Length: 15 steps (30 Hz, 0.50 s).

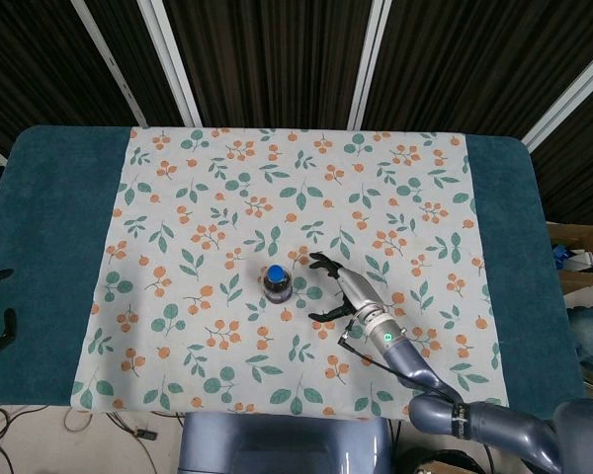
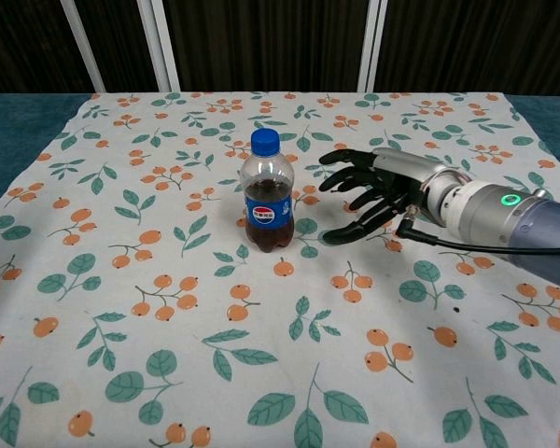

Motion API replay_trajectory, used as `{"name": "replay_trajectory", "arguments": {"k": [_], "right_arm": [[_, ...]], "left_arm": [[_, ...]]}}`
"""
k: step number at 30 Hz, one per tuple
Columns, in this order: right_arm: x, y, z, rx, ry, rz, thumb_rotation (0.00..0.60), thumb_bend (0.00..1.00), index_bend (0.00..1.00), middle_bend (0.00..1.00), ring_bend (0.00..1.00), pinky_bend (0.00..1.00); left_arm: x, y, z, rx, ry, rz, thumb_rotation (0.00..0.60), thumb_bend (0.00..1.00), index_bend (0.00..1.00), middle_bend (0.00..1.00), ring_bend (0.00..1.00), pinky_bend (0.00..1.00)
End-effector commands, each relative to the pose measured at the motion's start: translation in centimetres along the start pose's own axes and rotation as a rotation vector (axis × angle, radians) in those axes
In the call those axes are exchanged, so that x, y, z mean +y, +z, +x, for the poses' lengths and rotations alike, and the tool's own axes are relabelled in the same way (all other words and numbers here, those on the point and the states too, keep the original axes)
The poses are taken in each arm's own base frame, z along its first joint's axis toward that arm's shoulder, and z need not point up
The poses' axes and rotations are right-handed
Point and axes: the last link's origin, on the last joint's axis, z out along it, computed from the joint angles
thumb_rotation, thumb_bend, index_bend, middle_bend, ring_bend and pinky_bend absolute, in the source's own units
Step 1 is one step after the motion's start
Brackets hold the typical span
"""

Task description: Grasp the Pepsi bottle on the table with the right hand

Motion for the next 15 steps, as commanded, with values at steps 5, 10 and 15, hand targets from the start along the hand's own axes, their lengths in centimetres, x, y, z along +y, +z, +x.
{"name": "replay_trajectory", "arguments": {"k": [5,10,15], "right_arm": [[-0.7,1.2,-1.3,0.0,-0.004,0.025,0.6,0.23,0.14,0.24,0.16,0.2],[-1.1,2.0,-2.0,-0.005,-0.001,0.028,0.6,0.28,0.17,0.26,0.17,0.2],[-1.5,2.6,-2.6,-0.011,0.005,0.03,0.6,0.29,0.21,0.28,0.19,0.2]], "left_arm": [[0.0,0.1,-0.1,-0.004,0.003,0.001,0.6,0.54,0.18,0.05,0.11,0.04],[-0.1,0.2,-0.1,-0.004,-0.001,0.008,0.6,0.54,0.18,0.05,0.11,0.04],[-0.1,0.3,-0.2,-0.008,-0.003,0.011,0.6,0.54,0.18,0.05,0.11,0.04]]}}
